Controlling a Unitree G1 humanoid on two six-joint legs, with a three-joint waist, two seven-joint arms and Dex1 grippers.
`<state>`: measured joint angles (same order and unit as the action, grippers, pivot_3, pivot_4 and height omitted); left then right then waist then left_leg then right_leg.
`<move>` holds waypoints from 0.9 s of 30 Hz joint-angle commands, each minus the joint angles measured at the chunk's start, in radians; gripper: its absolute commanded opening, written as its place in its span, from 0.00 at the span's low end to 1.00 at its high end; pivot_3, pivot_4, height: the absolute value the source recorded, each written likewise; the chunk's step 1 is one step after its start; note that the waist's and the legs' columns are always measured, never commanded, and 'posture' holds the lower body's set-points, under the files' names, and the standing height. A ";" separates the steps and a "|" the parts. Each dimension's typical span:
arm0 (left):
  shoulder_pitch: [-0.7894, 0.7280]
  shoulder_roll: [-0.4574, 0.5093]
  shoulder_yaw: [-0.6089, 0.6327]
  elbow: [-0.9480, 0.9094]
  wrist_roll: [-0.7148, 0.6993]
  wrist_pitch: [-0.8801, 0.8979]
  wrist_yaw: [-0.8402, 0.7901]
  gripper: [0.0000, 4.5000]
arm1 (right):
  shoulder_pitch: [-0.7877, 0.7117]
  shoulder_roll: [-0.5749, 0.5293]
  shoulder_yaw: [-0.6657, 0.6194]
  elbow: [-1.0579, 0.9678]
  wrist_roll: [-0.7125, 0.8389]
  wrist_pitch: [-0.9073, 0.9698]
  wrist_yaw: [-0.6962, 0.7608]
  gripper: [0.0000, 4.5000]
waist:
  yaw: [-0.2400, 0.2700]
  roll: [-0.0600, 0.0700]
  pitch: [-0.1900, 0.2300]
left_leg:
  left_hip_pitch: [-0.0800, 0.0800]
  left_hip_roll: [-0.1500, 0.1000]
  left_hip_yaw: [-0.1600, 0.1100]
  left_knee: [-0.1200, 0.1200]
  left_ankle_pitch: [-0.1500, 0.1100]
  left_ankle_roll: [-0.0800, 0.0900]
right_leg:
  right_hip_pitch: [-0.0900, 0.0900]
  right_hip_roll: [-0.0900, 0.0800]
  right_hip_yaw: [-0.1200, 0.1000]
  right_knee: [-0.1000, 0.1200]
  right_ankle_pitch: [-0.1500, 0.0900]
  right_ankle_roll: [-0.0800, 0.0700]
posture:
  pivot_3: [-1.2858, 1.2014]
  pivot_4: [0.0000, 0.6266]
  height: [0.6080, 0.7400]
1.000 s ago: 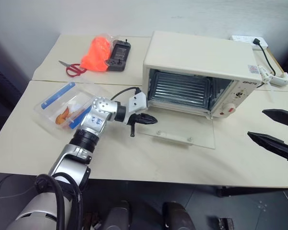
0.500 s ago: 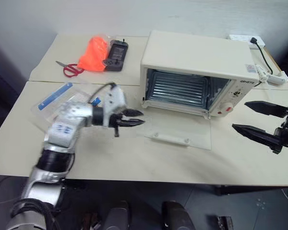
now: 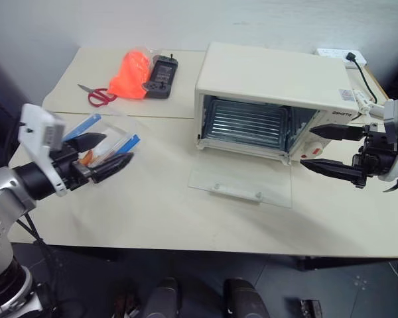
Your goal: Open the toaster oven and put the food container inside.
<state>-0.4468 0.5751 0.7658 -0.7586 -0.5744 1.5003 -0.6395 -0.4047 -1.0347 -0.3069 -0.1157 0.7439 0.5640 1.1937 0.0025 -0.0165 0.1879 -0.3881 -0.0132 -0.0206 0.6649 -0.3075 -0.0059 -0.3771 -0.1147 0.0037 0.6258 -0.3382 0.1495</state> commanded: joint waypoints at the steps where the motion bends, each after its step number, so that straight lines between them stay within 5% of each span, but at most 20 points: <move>1: 0.005 -0.117 0.138 -0.115 0.000 0.114 0.189 1.00 | -0.037 0.003 0.010 0.021 -0.018 -0.033 0.030 1.00 | -0.001 0.000 0.000 | 0.000 0.000 0.000 0.000 0.000 0.000 | 0.000 0.000 0.000 0.000 0.000 0.000 | 0.52 0.24 1.00; 8: -0.039 -0.343 0.285 -0.124 0.096 0.114 0.615 1.00 | -0.081 0.003 0.030 0.043 -0.030 -0.034 0.067 1.00 | -0.001 0.000 0.000 | 0.001 0.002 0.001 0.001 0.000 -0.003 | 0.000 0.002 0.000 0.000 0.000 0.000 | 0.52 0.24 1.00; 13: -0.225 -0.500 0.314 -0.091 0.208 0.114 0.893 1.00 | -0.074 0.004 0.015 0.029 -0.027 -0.024 0.066 1.00 | 0.019 -0.005 0.002 | 0.000 0.000 0.001 0.002 -0.001 -0.003 | 0.000 0.001 0.000 0.000 0.000 0.000 | 0.52 0.24 1.00; 21: -0.424 -0.517 0.308 0.113 0.365 0.114 1.115 1.00 | -0.009 0.012 -0.030 -0.019 -0.014 -0.019 0.034 1.00 | 0.024 -0.006 0.002 | -0.001 -0.004 0.001 0.000 -0.002 -0.005 | -0.001 0.002 -0.001 0.001 0.000 0.000 | 0.52 0.24 1.00; 27: -0.457 -0.478 0.282 0.242 0.402 0.114 1.130 1.00 | 0.050 0.021 -0.080 -0.061 0.005 -0.007 -0.006 1.00 | 0.024 -0.007 0.002 | -0.001 -0.003 0.002 0.000 -0.002 -0.005 | -0.002 0.002 -0.001 0.001 0.000 0.000 | 0.52 0.24 1.00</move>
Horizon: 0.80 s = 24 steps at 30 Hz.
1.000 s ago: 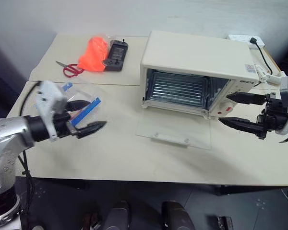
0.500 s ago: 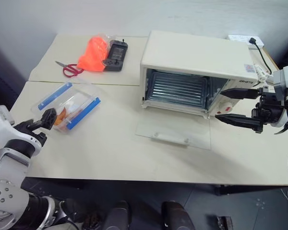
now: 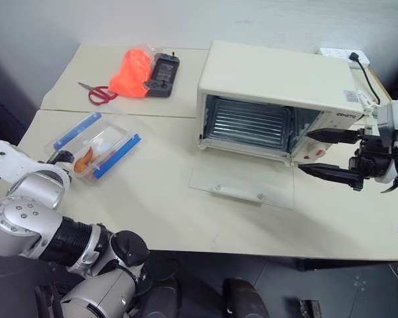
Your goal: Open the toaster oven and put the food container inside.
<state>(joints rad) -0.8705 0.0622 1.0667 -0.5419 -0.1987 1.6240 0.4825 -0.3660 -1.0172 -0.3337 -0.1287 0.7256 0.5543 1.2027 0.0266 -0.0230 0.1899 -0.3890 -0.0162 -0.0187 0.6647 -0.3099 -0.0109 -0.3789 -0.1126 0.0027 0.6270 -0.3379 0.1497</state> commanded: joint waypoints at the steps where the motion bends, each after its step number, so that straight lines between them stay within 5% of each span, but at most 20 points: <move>1: -0.035 0.050 -0.021 0.050 0.029 -0.010 0.001 0.96 | 0.023 0.005 -0.061 -0.060 0.029 0.005 -0.020 1.00 | 0.000 -0.001 0.001 | 0.000 0.000 0.000 0.000 0.000 0.000 | 0.000 0.000 0.000 0.000 0.000 0.000 | 0.52 0.24 1.00; 15: -0.050 0.145 -0.017 0.202 0.073 -0.010 -0.074 0.05 | 0.087 -0.001 -0.121 -0.103 0.061 0.022 -0.050 1.00 | -0.003 -0.001 0.001 | 0.001 0.000 0.000 0.001 0.000 -0.001 | 0.000 0.000 0.001 0.000 0.000 0.000 | 0.52 0.24 1.00; 24: 0.127 0.502 -0.352 0.270 -0.238 -0.010 -0.402 0.03 | 0.115 -0.016 -0.150 -0.088 0.059 0.031 -0.042 1.00 | -0.004 -0.003 0.002 | -0.001 0.005 0.000 0.001 0.000 -0.001 | -0.003 0.000 0.001 0.002 0.000 0.000 | 0.52 0.24 1.00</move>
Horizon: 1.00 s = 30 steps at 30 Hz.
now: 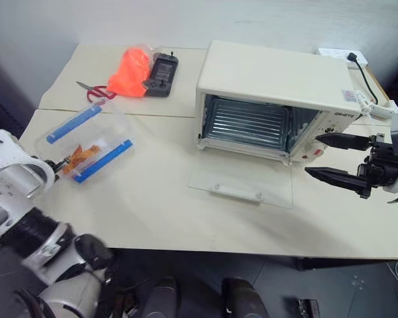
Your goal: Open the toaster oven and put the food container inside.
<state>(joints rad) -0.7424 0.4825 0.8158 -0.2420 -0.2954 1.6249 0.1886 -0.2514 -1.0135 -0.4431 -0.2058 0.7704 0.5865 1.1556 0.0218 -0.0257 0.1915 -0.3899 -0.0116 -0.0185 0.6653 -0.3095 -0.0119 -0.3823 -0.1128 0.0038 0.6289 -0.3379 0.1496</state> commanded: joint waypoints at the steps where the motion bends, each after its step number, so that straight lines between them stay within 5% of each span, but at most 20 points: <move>1: 0.005 0.118 -0.145 -0.038 -0.199 -0.010 -0.143 0.03 | 0.003 -0.020 -0.043 -0.010 0.012 0.001 0.004 1.00 | 0.004 0.000 0.000 | 0.000 0.000 0.000 0.000 0.000 0.000 | 0.001 0.000 0.000 -0.001 0.000 0.000 | 0.52 0.24 1.00; 7: 0.062 0.249 -0.291 -0.060 -0.591 -0.010 -0.203 0.03 | 0.041 -0.023 -0.081 -0.024 0.013 0.015 -0.005 1.00 | 0.000 0.000 0.000 | 0.000 -0.002 -0.001 0.000 0.000 0.001 | 0.002 -0.003 0.000 -0.001 0.000 0.000 | 0.52 0.24 1.00; 12: -0.003 0.237 -0.386 0.009 -0.785 -0.010 -0.078 0.03 | 0.076 -0.020 -0.115 -0.047 0.017 0.026 -0.019 1.00 | -0.004 0.000 0.000 | -0.001 0.001 -0.001 -0.001 0.000 0.000 | 0.000 0.000 0.000 -0.001 0.000 0.000 | 0.52 0.24 1.00; 19: -0.194 0.030 -0.528 0.187 -0.807 -0.010 0.086 0.03 | 0.139 -0.008 -0.181 -0.113 0.033 0.053 -0.044 1.00 | 0.006 0.000 0.000 | 0.000 -0.002 0.000 0.001 0.002 0.001 | 0.000 -0.001 0.001 0.001 0.000 0.000 | 0.52 0.24 1.00; 30: -0.381 -0.100 -0.759 0.301 -0.665 -0.010 0.046 0.03 | 0.245 0.030 -0.261 -0.211 0.066 0.072 -0.100 1.00 | 0.004 0.000 0.000 | -0.001 -0.007 0.001 0.001 0.002 0.001 | -0.002 -0.001 0.002 0.005 0.000 0.000 | 0.52 0.24 1.00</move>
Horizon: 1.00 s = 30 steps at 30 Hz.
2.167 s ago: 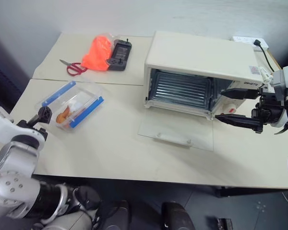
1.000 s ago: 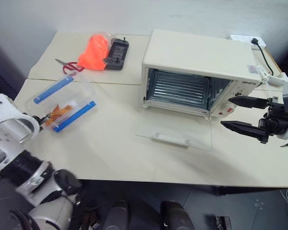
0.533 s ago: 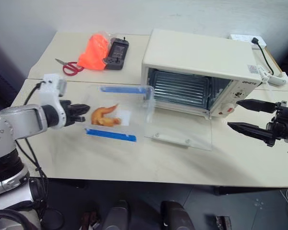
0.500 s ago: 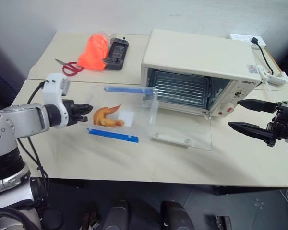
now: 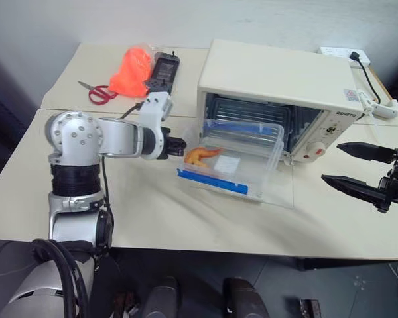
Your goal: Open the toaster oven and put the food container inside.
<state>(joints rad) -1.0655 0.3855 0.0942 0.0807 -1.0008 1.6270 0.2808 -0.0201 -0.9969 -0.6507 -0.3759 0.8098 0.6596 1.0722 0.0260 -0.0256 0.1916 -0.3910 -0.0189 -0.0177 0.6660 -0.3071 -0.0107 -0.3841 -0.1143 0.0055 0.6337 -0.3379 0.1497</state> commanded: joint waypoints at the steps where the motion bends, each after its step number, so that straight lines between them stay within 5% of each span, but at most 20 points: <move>1: -0.065 -0.004 -0.052 -0.019 0.057 -0.013 -0.066 0.03 | 0.020 0.016 -0.056 -0.046 0.027 -0.003 -0.021 1.00 | 0.000 0.000 0.000 | 0.000 -0.001 0.000 0.000 0.000 0.000 | 0.000 0.000 0.000 -0.001 0.000 0.000 | 0.52 0.24 1.00; 3: -0.072 -0.013 -0.060 -0.008 0.093 -0.013 -0.096 0.03 | 0.027 0.021 -0.058 -0.055 0.030 -0.003 -0.031 1.00 | -0.001 0.000 0.000 | 0.000 -0.001 0.000 0.000 0.001 0.000 | 0.001 0.000 0.000 -0.003 0.000 0.000 | 0.52 0.24 1.00; 15: -0.036 -0.088 0.056 -0.018 0.267 -0.026 -0.190 0.71 | 0.059 0.040 -0.048 -0.076 0.016 -0.018 -0.074 1.00 | 0.000 0.000 0.000 | 0.001 -0.001 0.000 0.000 0.001 0.000 | 0.000 0.000 0.000 -0.003 0.000 0.000 | 0.52 0.24 1.00; 21: -0.044 -0.009 0.111 -0.058 0.253 -0.152 -0.372 0.71 | 0.077 0.023 -0.088 -0.070 0.026 -0.009 -0.074 1.00 | -0.002 0.000 0.000 | 0.001 0.000 0.000 0.000 0.001 -0.001 | 0.000 0.000 0.000 -0.002 0.000 0.000 | 0.52 0.24 1.00; 25: -0.005 0.116 0.112 -0.119 0.183 -0.333 -0.709 0.58 | 0.091 0.010 -0.139 -0.115 0.100 0.046 -0.066 0.80 | -0.002 0.000 0.000 | 0.001 0.000 0.000 0.000 0.001 -0.001 | 0.000 0.000 0.000 -0.003 0.000 0.000 | 0.52 0.24 1.00; 30: 0.080 0.292 0.038 -0.145 0.175 -0.488 -1.087 0.28 | 0.102 0.007 -0.187 -0.196 0.231 0.128 -0.098 0.47 | -0.004 0.001 0.000 | 0.001 0.001 0.000 -0.002 0.001 -0.001 | 0.001 0.001 0.000 -0.005 0.000 0.000 | 0.52 0.24 1.00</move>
<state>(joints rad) -1.0024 0.6453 0.1579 -0.0311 -0.8222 1.2033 -0.6906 0.0789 -0.9708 -0.7945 -0.5295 0.9849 0.7679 0.9871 0.0215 -0.0248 0.1913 -0.3895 -0.0182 -0.0175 0.6639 -0.3058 -0.0113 -0.3825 -0.1138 0.0052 0.6285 -0.3380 0.1495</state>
